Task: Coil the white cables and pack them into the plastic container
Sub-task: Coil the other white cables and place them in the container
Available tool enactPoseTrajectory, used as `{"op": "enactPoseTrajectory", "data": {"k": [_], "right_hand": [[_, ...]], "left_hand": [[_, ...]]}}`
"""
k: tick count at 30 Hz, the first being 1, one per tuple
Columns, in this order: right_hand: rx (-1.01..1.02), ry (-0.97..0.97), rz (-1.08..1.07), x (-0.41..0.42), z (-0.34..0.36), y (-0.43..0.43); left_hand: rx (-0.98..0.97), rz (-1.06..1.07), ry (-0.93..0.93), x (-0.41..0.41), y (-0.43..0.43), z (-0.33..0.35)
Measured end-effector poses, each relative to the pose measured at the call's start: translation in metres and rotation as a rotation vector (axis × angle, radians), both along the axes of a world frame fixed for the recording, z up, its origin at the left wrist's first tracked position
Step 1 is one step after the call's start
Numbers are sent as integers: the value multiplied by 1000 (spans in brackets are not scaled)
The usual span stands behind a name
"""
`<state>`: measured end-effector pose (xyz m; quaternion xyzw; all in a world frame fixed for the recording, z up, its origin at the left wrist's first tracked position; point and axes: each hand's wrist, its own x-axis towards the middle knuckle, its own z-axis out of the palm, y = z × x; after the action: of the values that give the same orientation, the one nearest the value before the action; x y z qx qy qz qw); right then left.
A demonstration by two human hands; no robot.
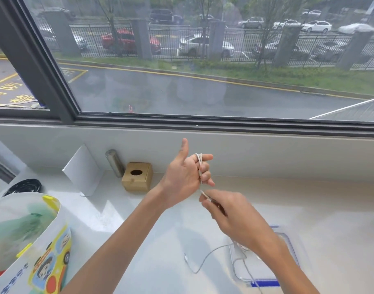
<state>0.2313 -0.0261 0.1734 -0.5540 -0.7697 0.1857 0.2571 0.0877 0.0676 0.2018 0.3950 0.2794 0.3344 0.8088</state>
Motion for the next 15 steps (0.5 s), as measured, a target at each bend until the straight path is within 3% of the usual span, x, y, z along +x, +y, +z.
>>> {"op": "enactPoseTrajectory", "data": {"k": [2,4,6,8,15], "right_hand": [[169,-133,-42,10,17,4],[460,-191,-95,23,32,12],[662,-44,-149,41,48,27],[711,170,-185,57,64,45],[527,682,-256,36,63,103]], "left_hand": [[186,-13,260,4,-5,-7],[406,-88,511,2,-19,-12],[491,-204,638,-3,-34,-16],[405,-303,580,-5,-54,-15],[203,-453,282,21,-94,17]]}}
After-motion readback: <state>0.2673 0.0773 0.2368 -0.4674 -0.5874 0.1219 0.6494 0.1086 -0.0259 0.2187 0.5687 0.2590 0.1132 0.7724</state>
